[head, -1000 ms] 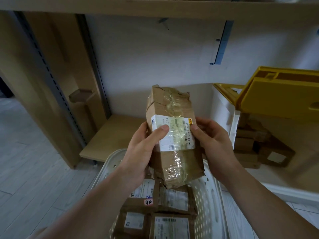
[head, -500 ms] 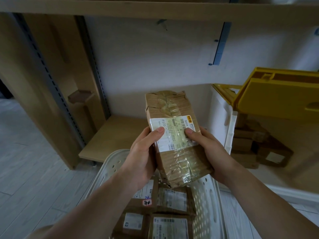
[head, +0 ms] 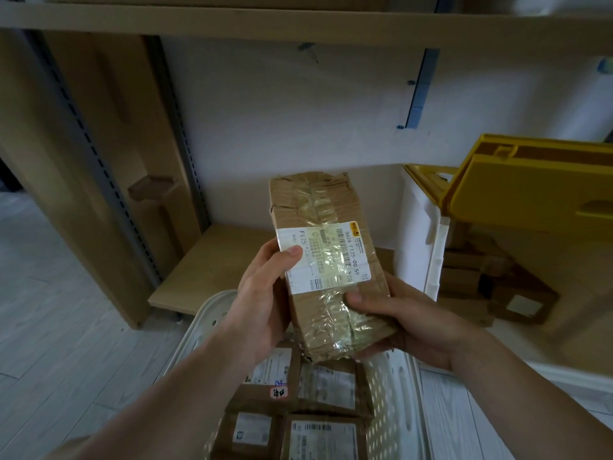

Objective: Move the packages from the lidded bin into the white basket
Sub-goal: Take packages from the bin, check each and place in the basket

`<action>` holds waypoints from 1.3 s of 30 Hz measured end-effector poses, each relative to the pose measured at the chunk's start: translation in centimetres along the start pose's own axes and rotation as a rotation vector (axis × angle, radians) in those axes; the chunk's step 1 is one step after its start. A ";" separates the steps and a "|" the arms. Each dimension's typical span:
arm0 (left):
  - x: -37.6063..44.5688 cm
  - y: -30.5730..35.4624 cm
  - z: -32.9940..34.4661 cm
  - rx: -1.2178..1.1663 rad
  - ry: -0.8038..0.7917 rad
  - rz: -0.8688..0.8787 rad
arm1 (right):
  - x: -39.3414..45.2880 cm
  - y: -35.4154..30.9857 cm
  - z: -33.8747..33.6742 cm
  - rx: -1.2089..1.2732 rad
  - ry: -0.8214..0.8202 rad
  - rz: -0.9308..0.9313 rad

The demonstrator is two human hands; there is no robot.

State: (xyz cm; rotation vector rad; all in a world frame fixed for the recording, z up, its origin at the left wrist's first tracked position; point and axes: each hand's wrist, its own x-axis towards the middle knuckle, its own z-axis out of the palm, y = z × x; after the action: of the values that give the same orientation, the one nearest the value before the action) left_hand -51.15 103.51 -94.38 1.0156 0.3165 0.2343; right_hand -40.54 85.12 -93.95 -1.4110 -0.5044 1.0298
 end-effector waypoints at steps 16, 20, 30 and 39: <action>-0.7 2.1 -1.6 -0.106 0.183 0.156 | 0.7 -1.0 -1.0 0.095 0.205 -0.136; -0.8 2.5 -2.4 -0.136 0.198 0.157 | 1.1 -1.5 -0.7 0.170 0.279 -0.179; -1.3 3.4 -4.7 0.049 0.267 0.152 | 1.7 -2.4 0.8 0.283 0.418 -0.300; -2.6 2.7 -5.6 0.432 0.287 0.233 | 2.6 -2.2 2.1 0.218 0.574 -0.378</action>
State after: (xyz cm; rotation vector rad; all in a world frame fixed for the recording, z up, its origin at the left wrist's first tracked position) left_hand -55.69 108.43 -94.40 1.4516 0.5238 0.5416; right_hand -40.29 88.73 -92.26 -1.2784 -0.2112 0.3369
